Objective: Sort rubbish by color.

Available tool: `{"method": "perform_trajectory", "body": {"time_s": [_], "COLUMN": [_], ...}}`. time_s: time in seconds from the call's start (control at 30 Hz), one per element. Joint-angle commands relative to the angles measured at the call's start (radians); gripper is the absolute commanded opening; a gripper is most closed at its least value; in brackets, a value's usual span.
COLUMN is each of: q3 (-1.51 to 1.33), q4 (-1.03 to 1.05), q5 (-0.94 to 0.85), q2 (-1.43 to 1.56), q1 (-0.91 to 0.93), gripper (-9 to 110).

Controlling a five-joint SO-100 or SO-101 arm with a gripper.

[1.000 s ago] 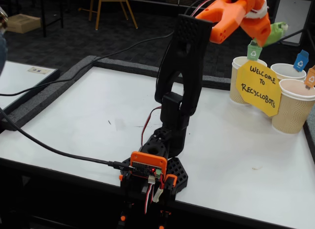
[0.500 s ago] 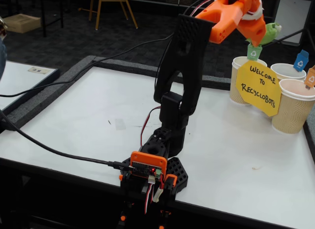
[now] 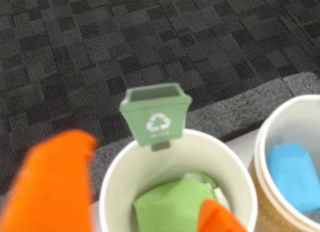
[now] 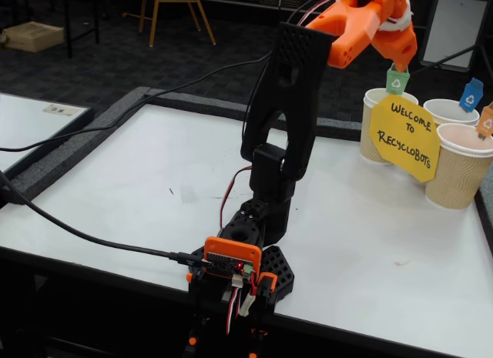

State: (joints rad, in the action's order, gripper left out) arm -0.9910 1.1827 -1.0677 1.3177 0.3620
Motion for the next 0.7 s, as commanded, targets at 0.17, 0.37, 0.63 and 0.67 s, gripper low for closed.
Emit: {"method": "perform_trajectory", "body": {"time_s": [0.17, 0.37, 0.63, 0.67], "q3": [0.061, -0.064, -0.391, -0.425], "q4": [0.305, 0.460, 0.503, 0.509], "q5": [0.017, 0.028, 0.147, 0.175], "q2": [0.307, 0.594, 0.989, 1.029], "q1": [0.002, -0.011, 0.032, 0.035], "gripper": [0, 0, 0, 0]}}
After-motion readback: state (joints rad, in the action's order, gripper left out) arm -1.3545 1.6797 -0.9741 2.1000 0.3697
